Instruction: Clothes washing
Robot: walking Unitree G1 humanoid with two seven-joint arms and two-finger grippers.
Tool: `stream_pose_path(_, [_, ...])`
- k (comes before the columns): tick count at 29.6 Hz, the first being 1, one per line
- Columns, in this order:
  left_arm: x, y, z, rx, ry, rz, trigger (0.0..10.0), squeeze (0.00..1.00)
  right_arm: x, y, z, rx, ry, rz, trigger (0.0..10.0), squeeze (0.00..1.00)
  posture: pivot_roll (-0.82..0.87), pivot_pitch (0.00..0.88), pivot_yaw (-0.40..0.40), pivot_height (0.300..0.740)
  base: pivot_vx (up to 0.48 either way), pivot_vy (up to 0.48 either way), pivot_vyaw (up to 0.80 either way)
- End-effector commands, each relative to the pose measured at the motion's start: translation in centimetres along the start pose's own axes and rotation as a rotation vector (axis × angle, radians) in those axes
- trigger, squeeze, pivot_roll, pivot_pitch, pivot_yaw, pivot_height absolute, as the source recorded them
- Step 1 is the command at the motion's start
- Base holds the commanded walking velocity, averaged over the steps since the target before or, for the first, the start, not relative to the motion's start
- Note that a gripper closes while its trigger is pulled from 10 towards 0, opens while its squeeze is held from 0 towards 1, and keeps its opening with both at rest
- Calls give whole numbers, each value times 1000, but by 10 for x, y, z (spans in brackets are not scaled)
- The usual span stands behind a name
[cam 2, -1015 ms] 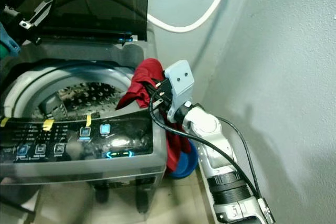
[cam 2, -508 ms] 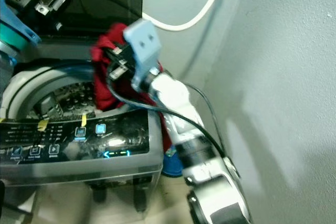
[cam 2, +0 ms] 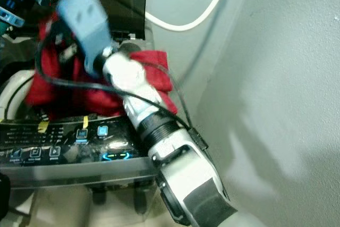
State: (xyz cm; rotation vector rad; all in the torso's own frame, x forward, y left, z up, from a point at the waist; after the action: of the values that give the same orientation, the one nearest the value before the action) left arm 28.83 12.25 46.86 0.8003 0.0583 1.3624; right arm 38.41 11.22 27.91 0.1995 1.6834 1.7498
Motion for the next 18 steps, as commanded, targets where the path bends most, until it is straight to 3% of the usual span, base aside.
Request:
stream_pose_path(1, [-1, 1, -1, 3, -7, -4, 10000, 0, 18, 0, 4, -8, 53, 18, 10000, 624, 72, 93, -45, 740, 0, 0, 0])
stream_pose_path(2, [-1, 0, -2, 8, -10, -11, 10000, 0, 17, -1, 3, -14, 63, 39, 10000, 1000, 69, 92, -42, 740, 0, 0, 0])
stream_pose_path(6, [0, -2, -2, 15, -12, -18, 10000, 0, 11, 2, 1, -39, 74, 74, 10000, 1000, 58, 93, -32, 740, 0, 0, 0])
stream_pose_path(7, [0, -4, -2, 20, -14, -24, 10000, 0, 1, 8, -4, -70, 66, 100, 10000, 1000, 52, 93, -28, 740, 0, 0, 0])
stream_pose_path(12, [0, -6, -3, 26, -16, -32, 10000, 0, -15, 16, -11, -116, 46, 137, 10000, 1000, 47, 93, -25, 740, 0, 0, 0])
stream_pose_path(15, [-1, -8, -3, 34, -17, -36, 10000, 0, -47, 27, -34, -171, -2, 152, 10000, 1000, 44, 95, -20, 740, 0, 0, 0])
stream_pose_path(17, [-2, -8, -3, 36, -17, -37, 10000, 0, -54, 28, -42, -176, -8, 140, 10000, 1000, 44, 95, -20, 740, 0, 0, 0])
stream_pose_path(18, [-2, -9, -3, 39, -17, -37, 10000, 0, -59, 28, -54, -174, 6, 99, 10000, 290, 43, 95, -20, 740, 0, 0, 0])
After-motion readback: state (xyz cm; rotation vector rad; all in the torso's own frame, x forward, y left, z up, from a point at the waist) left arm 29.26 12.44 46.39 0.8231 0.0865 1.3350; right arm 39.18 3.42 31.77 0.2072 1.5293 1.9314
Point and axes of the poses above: a point about 5 cm out from each wrist's last joint towards the gripper, its own z axis pointing out of the wrist towards the gripper, its own y axis along the axis of the wrist's last joint, x = y × z, the point moved 6 cm from there along z, pointing out of the wrist towards the gripper, and after that the axes turned 8 degrees about z, right-handed, at the moved point
